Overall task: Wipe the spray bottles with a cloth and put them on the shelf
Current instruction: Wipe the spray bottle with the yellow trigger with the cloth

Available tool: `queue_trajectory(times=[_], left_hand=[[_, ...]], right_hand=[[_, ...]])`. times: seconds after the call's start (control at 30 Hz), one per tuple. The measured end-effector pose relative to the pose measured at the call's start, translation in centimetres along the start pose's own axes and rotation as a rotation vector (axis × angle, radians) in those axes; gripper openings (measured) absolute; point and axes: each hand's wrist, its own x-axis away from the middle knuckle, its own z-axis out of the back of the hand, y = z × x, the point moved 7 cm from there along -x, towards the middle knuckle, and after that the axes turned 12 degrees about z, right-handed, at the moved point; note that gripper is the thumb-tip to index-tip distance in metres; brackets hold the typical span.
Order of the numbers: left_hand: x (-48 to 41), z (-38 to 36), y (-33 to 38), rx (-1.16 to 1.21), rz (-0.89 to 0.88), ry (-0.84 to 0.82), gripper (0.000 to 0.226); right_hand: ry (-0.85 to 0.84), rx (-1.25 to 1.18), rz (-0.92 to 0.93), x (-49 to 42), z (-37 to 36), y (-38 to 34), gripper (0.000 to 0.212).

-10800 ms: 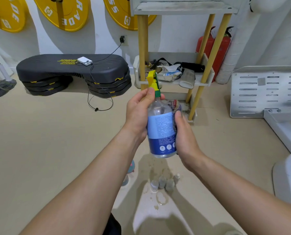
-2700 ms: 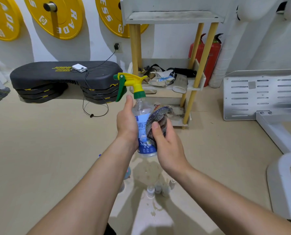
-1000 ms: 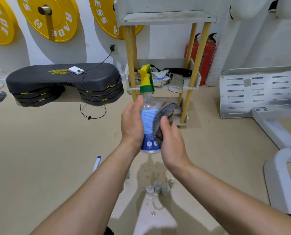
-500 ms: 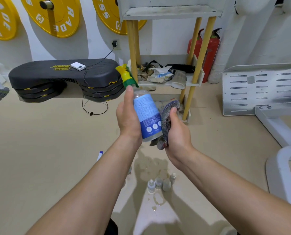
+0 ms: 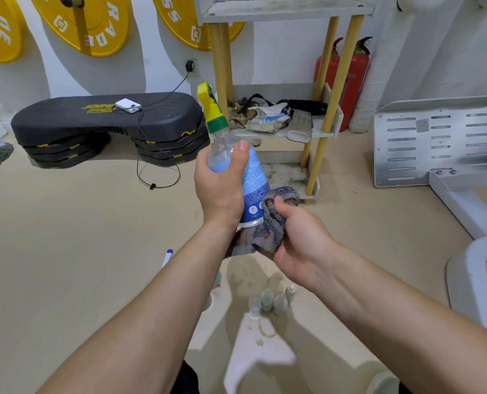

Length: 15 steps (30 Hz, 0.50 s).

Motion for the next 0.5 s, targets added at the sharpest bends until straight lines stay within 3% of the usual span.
queue_trajectory(times=[0.13,0.27,0.5], left_hand=[[0.5,-0.3,-0.4,0.03,0.01,-0.003,0.033],[1.6,-1.3,-1.2,0.074,0.07,-0.005,0.055],[0.9,-0.7,0.5,-0.069,-0.123,-0.002,0.052]], right_hand=[[0.031,0.008,0.035,-0.3,0.8,-0.7,0.033],[0.09,-0.063,0.098,-1.0,1.0,-0.6,0.045],[-0.025,-0.004,-0.003,-0.5,1.0,0.3,0.047]])
